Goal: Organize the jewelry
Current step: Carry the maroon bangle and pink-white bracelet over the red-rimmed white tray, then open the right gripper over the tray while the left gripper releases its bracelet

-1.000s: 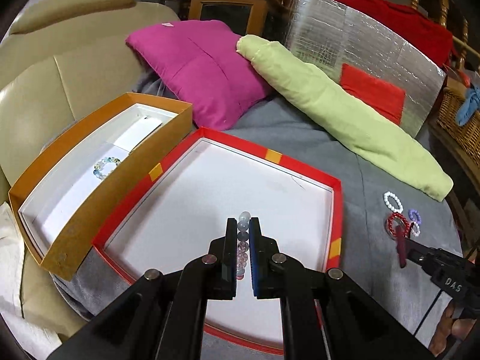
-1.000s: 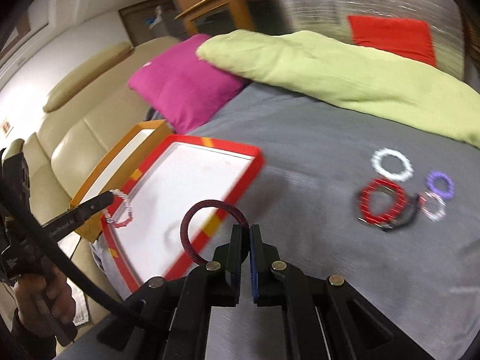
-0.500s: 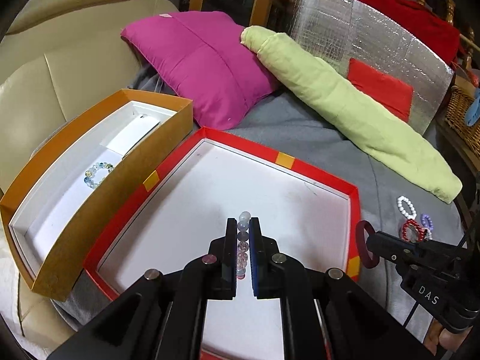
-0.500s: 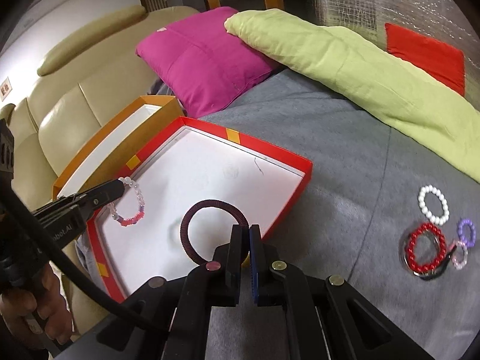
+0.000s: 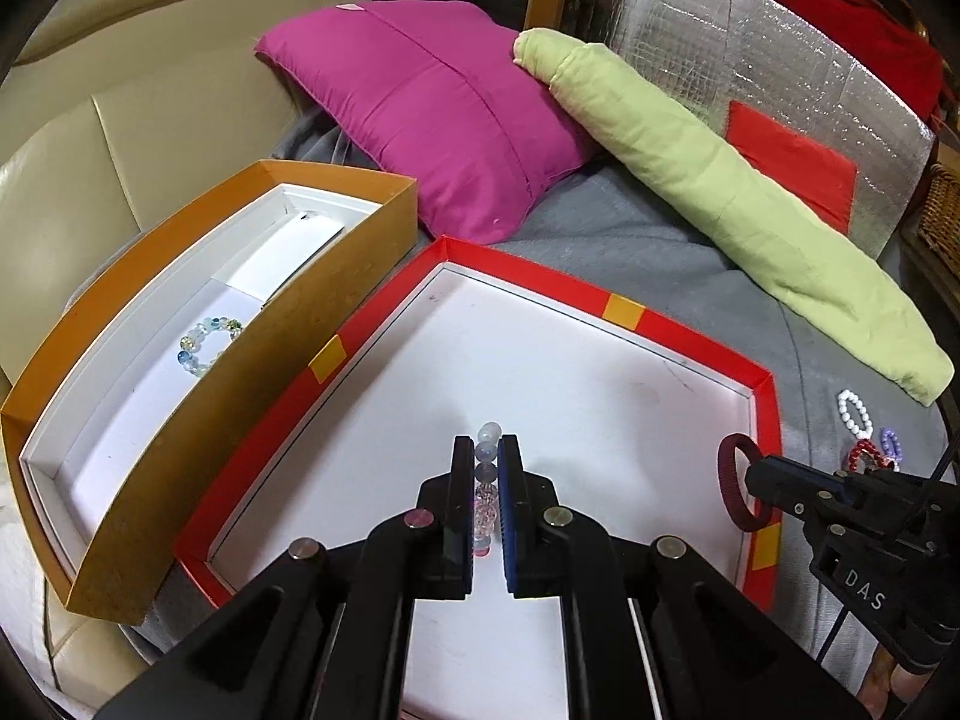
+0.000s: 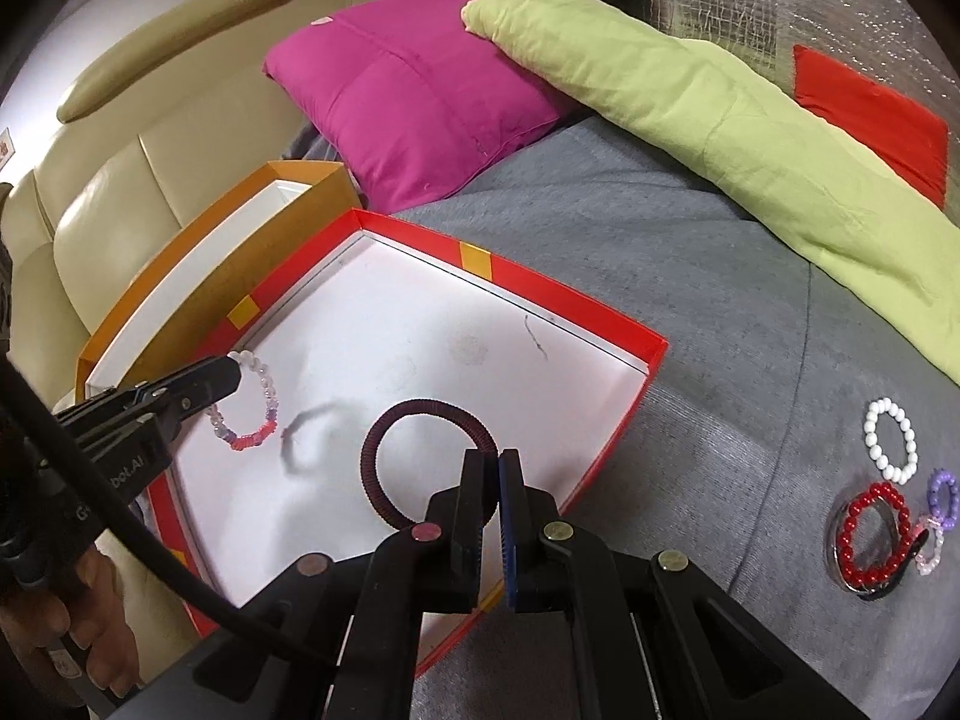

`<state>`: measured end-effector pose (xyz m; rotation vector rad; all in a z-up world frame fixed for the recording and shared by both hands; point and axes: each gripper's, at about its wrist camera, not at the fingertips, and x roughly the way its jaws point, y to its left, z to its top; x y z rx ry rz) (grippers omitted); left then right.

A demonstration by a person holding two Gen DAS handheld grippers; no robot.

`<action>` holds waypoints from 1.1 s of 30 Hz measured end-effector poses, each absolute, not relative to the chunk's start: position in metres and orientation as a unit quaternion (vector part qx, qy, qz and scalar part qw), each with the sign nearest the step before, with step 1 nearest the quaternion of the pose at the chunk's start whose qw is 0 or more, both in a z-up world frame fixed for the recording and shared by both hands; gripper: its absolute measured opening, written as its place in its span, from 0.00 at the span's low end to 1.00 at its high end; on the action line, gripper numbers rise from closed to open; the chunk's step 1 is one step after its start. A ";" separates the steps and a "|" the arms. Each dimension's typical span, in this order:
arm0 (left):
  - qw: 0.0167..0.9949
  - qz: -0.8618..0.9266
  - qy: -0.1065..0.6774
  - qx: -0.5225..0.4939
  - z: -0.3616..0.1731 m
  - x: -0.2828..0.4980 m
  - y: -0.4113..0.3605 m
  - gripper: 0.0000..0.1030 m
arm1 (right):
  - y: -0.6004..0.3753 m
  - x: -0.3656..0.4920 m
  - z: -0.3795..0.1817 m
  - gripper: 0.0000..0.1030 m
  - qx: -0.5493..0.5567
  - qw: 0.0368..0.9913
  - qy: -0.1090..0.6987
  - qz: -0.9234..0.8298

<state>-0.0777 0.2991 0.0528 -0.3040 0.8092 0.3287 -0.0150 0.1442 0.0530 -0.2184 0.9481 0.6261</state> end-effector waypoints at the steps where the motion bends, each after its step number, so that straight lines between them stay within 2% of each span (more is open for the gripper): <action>1: 0.894 0.160 0.391 -0.147 0.052 -0.078 0.300 0.07 | 0.145 -0.014 0.052 0.05 -0.105 0.837 0.448 0.295; 24: 0.884 0.186 0.408 -0.134 0.038 -0.071 0.308 0.08 | 0.162 -0.006 0.038 0.05 -0.118 0.831 0.461 0.287; 29: 0.880 0.196 0.411 -0.134 0.038 -0.073 0.312 0.08 | 0.165 -0.004 0.037 0.08 -0.120 0.827 0.468 0.286; 30: 0.878 0.202 0.411 -0.137 0.038 -0.074 0.313 0.11 | 0.164 -0.004 0.037 0.08 -0.118 0.827 0.469 0.287; 32: 0.876 0.206 0.412 -0.147 0.039 -0.076 0.317 0.29 | 0.162 -0.005 0.039 0.12 -0.113 0.829 0.467 0.285; 33: 0.876 0.211 0.408 -0.148 0.041 -0.078 0.319 0.44 | 0.160 -0.005 0.041 0.14 -0.109 0.831 0.465 0.285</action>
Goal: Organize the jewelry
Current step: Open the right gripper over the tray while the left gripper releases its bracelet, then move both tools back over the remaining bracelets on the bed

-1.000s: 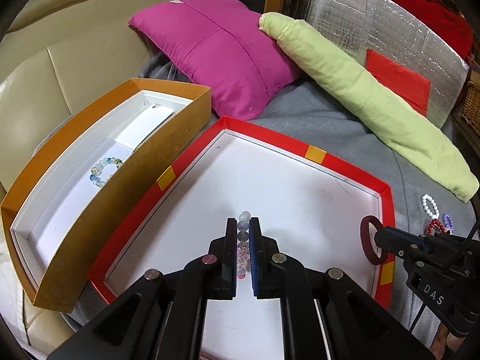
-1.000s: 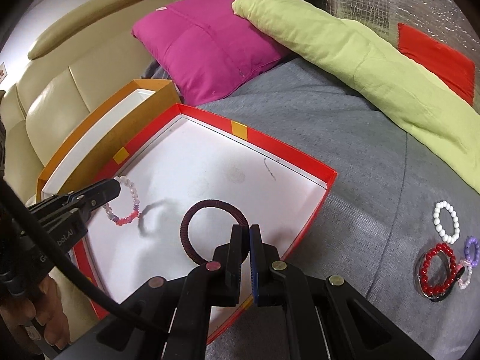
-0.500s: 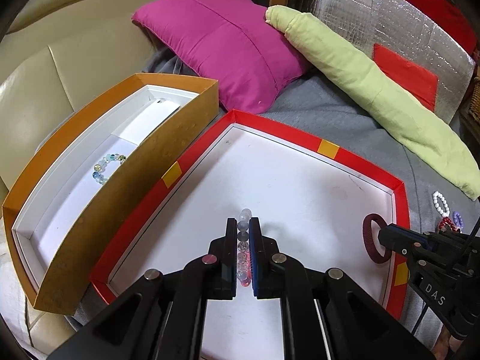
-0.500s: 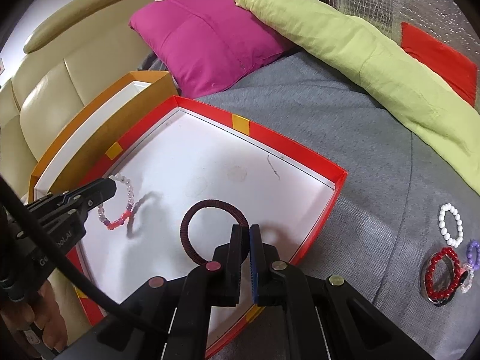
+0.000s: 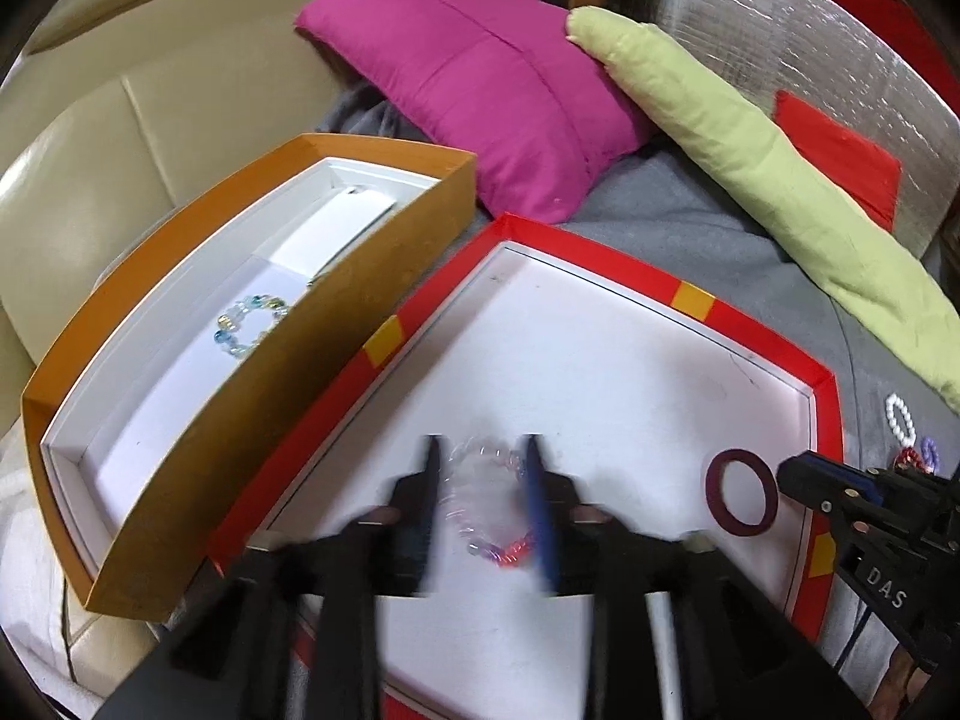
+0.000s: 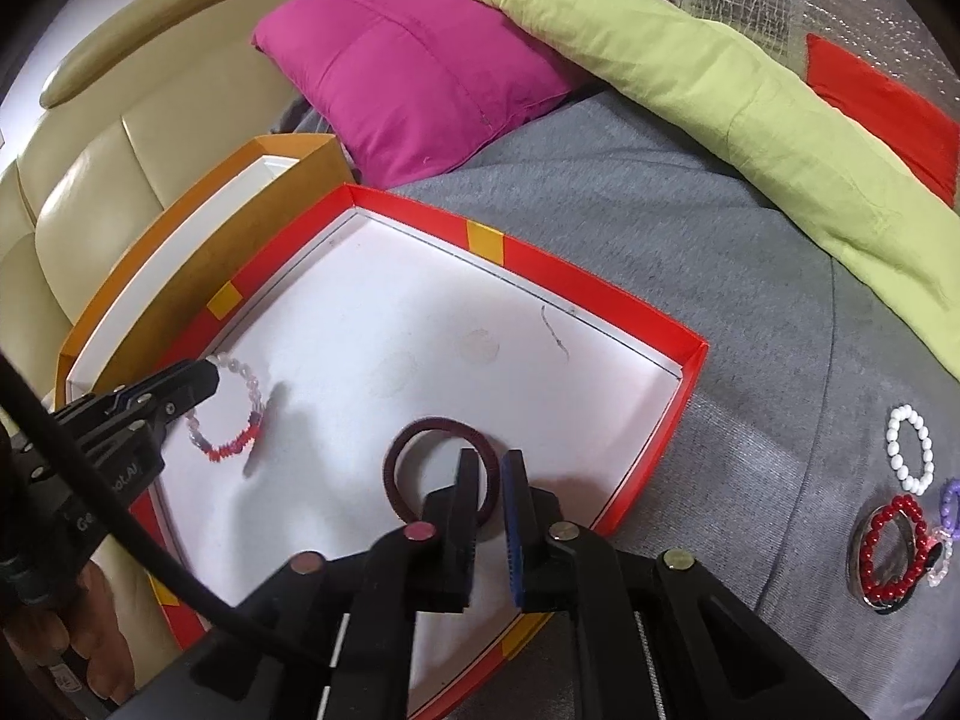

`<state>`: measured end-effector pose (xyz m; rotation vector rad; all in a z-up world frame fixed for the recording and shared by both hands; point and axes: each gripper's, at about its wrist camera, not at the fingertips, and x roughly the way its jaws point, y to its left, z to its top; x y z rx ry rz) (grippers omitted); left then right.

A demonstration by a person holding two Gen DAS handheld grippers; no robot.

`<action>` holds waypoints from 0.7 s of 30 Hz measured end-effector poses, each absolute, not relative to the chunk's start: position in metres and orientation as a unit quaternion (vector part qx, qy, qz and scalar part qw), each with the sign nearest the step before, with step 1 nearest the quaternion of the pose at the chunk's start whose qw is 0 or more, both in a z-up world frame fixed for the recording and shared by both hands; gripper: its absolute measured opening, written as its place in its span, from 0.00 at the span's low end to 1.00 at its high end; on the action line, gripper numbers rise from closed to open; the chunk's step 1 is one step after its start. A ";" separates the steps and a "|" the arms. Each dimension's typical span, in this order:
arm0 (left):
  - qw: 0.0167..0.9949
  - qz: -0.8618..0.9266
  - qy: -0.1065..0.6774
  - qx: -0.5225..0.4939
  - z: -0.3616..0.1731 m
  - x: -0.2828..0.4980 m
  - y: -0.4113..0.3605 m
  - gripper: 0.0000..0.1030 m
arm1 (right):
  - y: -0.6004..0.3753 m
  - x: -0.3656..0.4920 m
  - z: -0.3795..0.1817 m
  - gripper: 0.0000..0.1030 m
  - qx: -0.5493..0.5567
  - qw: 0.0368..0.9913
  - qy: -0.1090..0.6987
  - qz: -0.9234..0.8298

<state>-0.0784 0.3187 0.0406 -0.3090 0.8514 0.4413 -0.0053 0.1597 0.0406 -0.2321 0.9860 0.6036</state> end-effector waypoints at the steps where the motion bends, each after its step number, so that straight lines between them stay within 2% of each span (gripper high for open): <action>1: 0.877 0.217 0.402 -0.147 0.043 -0.080 0.319 0.51 | 0.158 -0.006 0.042 0.16 -0.108 0.832 0.464 0.284; 2: 0.879 0.224 0.395 -0.145 0.047 -0.084 0.319 0.52 | 0.154 -0.007 0.045 0.19 -0.107 0.835 0.461 0.281; 6: 0.884 0.237 0.376 -0.146 0.063 -0.095 0.315 0.57 | 0.129 -0.015 0.063 0.58 -0.085 0.853 0.437 0.273; 7: 0.886 0.238 0.369 -0.147 0.067 -0.097 0.312 0.58 | 0.124 -0.017 0.067 0.64 -0.081 0.857 0.431 0.271; 12: 0.905 0.230 0.332 -0.134 0.091 -0.107 0.277 0.69 | 0.069 -0.034 0.085 0.68 -0.066 0.876 0.406 0.253; 21: 0.926 0.131 0.345 -0.080 0.098 -0.082 0.152 0.70 | -0.053 -0.052 0.070 0.68 -0.023 0.889 0.413 0.196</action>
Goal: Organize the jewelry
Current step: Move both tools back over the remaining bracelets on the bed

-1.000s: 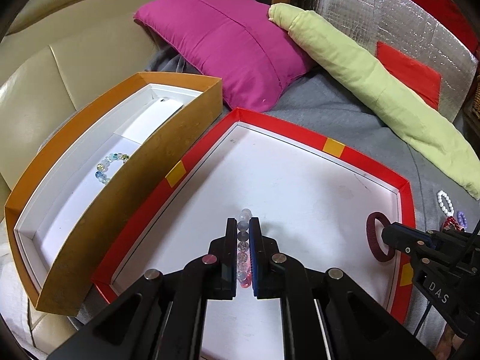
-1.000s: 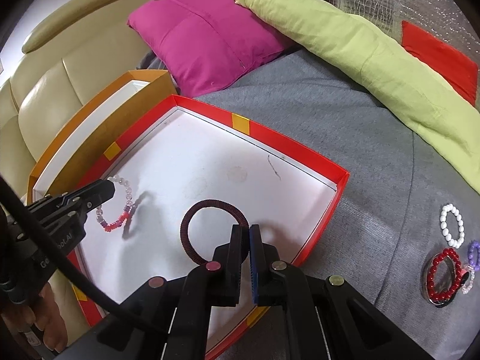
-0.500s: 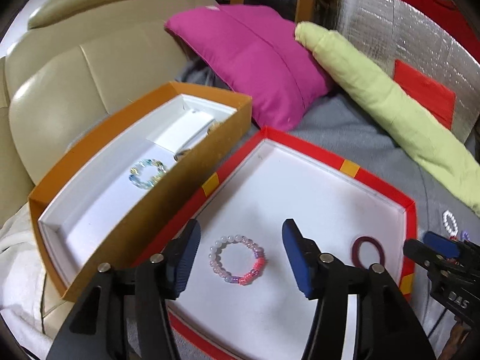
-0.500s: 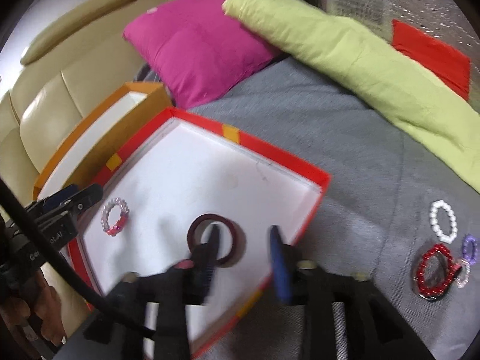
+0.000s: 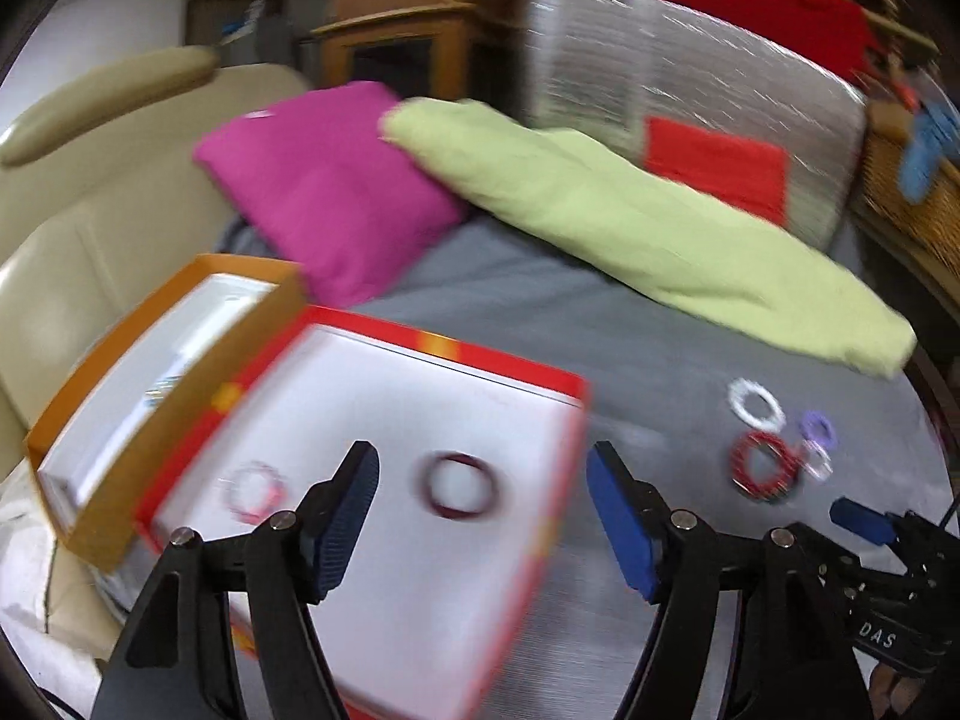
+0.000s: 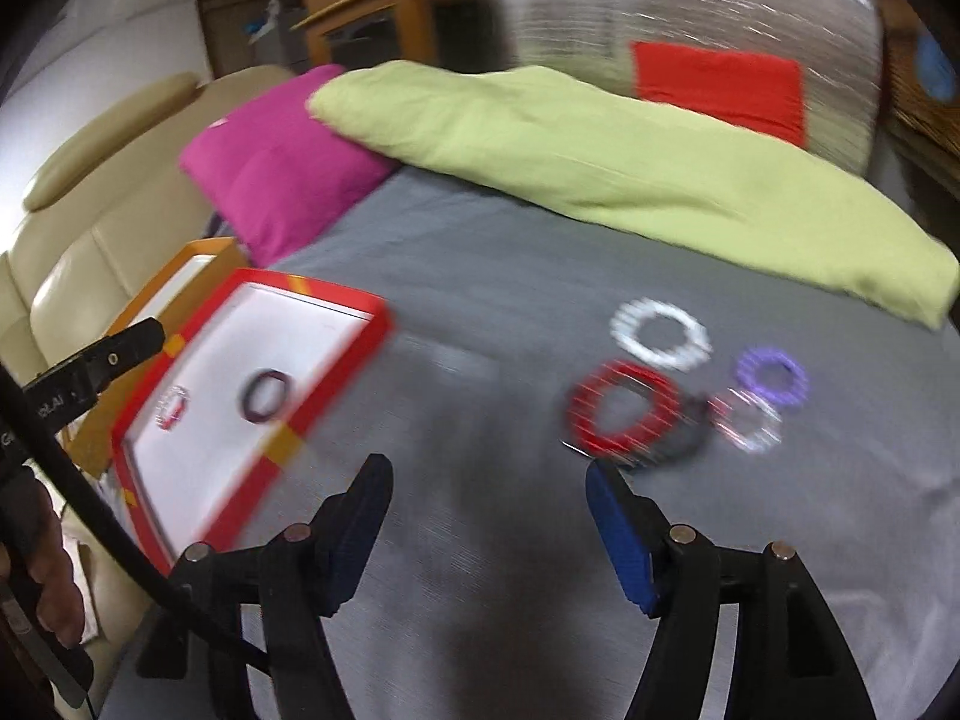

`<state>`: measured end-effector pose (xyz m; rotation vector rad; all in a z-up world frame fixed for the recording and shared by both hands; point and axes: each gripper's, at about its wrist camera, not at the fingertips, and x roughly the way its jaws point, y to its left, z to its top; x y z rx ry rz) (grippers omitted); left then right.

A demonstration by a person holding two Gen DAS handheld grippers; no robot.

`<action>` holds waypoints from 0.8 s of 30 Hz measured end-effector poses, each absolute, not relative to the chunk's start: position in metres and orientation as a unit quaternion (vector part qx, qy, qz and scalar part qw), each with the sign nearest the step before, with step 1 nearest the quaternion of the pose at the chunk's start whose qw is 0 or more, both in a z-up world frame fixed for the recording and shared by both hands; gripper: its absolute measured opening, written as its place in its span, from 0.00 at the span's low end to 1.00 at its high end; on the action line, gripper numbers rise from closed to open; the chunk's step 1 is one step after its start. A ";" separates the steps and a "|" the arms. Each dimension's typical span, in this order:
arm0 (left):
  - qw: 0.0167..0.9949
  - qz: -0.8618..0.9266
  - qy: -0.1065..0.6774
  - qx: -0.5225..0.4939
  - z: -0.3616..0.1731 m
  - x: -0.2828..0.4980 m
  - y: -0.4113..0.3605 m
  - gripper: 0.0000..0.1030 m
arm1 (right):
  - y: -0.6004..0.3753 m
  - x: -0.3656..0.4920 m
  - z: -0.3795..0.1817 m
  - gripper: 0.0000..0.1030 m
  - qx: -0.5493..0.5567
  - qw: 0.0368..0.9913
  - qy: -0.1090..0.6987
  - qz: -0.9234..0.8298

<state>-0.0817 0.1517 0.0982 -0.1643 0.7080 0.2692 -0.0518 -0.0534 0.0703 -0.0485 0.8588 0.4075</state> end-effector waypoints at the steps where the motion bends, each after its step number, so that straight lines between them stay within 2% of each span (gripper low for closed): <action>1: 0.925 0.122 0.351 -0.075 0.095 -0.077 0.140 0.70 | -0.070 -0.052 0.067 0.68 -0.016 0.890 0.415 0.188; 12: 0.914 0.080 0.396 -0.040 0.046 -0.030 0.048 0.70 | -0.186 -0.048 0.049 0.68 0.103 0.899 0.403 0.135; 17: 0.917 0.074 0.391 -0.031 0.031 -0.020 0.039 0.70 | -0.193 -0.044 0.049 0.68 0.136 0.896 0.393 0.156; 24: 0.918 0.060 0.391 -0.036 0.024 -0.020 0.035 0.70 | -0.181 -0.037 0.033 0.68 0.122 0.890 0.411 0.156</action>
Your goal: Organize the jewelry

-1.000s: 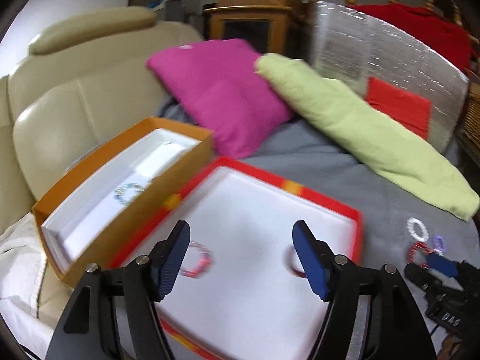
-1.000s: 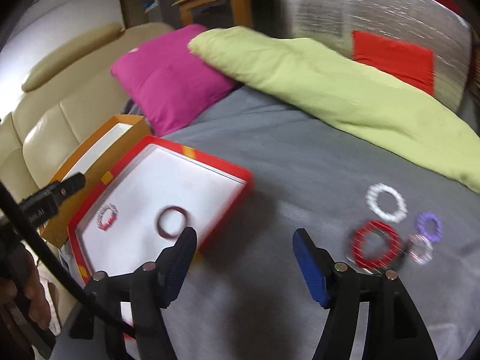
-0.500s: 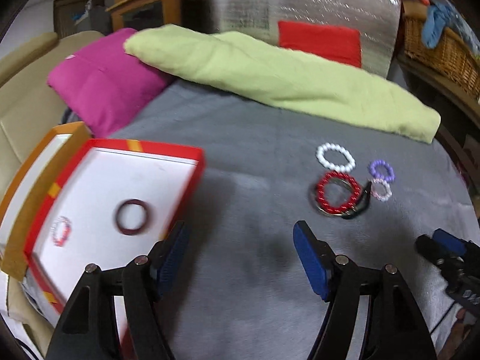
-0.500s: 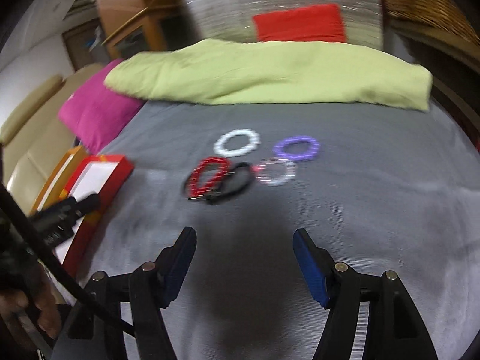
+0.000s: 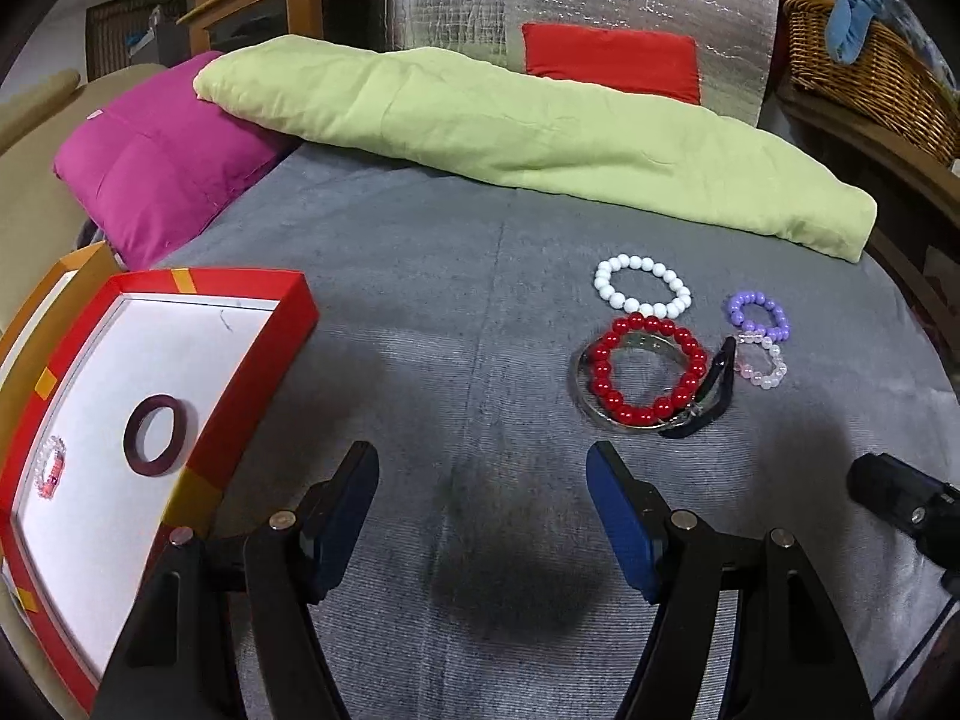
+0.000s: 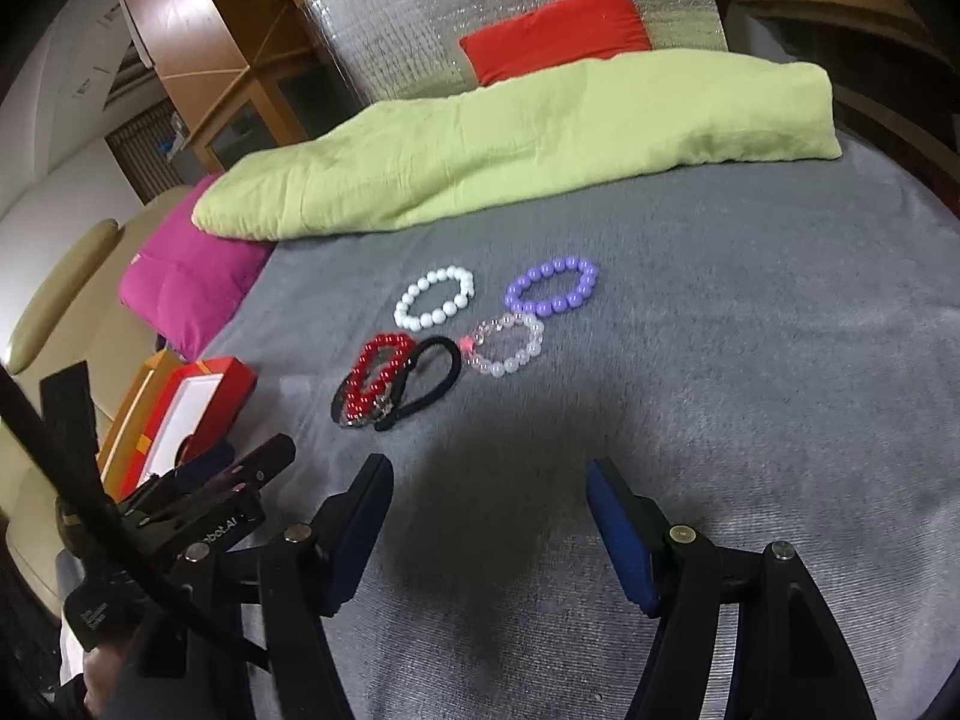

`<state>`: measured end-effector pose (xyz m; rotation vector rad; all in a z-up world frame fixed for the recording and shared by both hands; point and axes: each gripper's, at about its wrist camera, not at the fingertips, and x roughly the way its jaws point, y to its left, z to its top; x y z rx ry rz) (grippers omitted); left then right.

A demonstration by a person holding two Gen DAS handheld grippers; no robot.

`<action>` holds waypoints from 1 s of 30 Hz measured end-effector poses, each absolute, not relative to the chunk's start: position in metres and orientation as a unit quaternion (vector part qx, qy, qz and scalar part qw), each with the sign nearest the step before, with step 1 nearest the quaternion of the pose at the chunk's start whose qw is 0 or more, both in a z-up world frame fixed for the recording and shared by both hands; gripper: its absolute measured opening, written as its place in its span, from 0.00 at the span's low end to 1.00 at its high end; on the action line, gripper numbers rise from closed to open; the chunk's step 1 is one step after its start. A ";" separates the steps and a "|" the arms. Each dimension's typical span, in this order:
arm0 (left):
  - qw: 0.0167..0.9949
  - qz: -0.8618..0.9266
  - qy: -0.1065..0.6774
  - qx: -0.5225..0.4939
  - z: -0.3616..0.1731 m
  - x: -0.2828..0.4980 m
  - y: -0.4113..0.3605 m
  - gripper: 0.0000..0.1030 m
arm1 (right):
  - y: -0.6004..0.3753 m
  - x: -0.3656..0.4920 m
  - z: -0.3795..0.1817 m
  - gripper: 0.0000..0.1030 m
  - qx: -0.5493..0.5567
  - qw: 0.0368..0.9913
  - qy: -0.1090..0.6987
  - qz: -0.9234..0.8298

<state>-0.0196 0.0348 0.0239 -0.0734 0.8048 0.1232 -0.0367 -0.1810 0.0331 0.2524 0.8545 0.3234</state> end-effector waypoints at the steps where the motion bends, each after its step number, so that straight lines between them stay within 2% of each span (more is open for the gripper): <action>1: 0.919 0.059 0.389 -0.034 0.025 -0.020 0.034 0.70 | -0.179 -0.037 0.033 0.68 0.116 0.891 0.411 0.154; 30: 0.916 0.062 0.393 -0.050 0.022 -0.019 0.036 0.70 | -0.176 -0.044 0.029 0.68 0.100 0.895 0.410 0.147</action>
